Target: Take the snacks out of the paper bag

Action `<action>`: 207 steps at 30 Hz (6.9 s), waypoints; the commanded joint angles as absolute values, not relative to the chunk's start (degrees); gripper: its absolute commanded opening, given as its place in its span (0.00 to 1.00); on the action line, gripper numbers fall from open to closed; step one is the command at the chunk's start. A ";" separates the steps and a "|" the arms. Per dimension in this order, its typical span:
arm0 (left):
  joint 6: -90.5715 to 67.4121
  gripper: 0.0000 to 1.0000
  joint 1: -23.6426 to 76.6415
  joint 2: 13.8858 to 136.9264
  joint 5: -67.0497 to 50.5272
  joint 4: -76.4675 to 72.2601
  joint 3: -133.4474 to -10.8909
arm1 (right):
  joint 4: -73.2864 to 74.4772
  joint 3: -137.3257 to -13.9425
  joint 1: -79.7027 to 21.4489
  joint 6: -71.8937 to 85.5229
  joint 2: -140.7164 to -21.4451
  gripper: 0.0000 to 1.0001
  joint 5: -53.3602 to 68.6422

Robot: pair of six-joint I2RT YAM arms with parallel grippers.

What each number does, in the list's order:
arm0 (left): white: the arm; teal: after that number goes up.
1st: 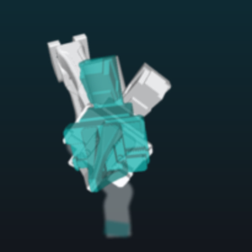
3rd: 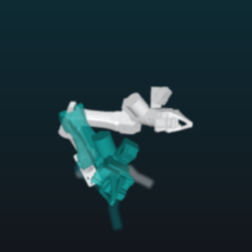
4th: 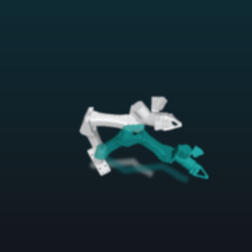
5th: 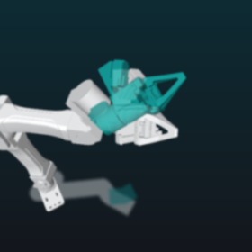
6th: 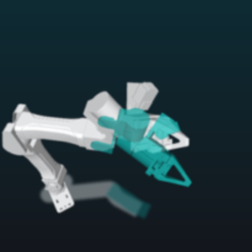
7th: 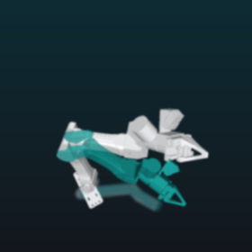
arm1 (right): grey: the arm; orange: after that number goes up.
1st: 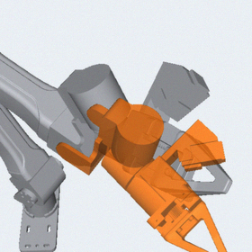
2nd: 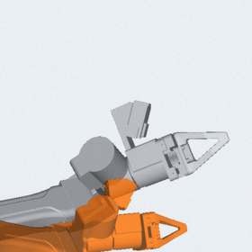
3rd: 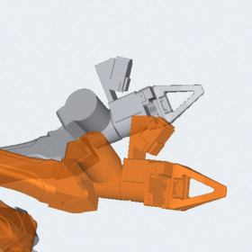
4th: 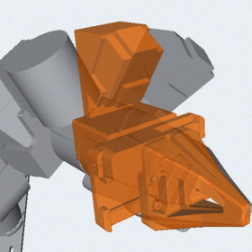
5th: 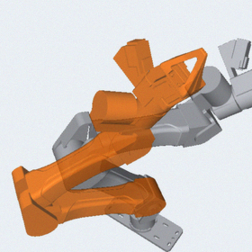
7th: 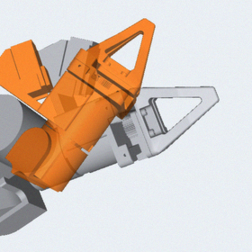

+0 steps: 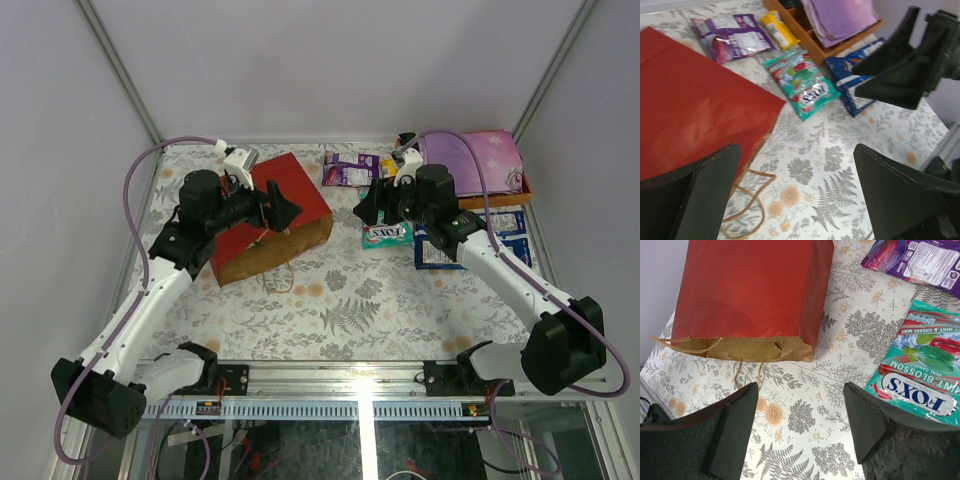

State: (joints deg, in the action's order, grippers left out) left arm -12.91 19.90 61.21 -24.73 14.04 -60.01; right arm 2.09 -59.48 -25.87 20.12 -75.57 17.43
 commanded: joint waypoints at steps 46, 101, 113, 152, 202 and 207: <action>-7.89 0.00 25.55 74.75 5.36 29.64 -75.96 | -22.11 -36.32 -31.07 45.17 -67.85 0.77 8.80; -11.74 0.00 21.53 67.94 1.38 22.83 -69.77 | -27.49 -88.10 -61.85 96.38 -137.46 0.61 -15.69; -10.51 0.00 21.53 68.58 2.02 24.11 -70.42 | -24.13 -91.74 -60.60 93.23 -137.32 0.00 -16.68; -11.38 0.00 20.74 65.70 8.26 24.50 -68.05 | -20.31 -101.41 -59.02 94.62 -144.00 0.53 -23.03; -10.68 0.00 19.51 68.05 16.10 28.13 -69.20 | 18.80 -65.30 -26.53 17.93 -88.07 0.00 26.10; -10.63 0.00 19.51 68.41 15.27 28.13 -69.19 | 25.54 -80.68 -23.02 15.08 -107.38 0.00 29.19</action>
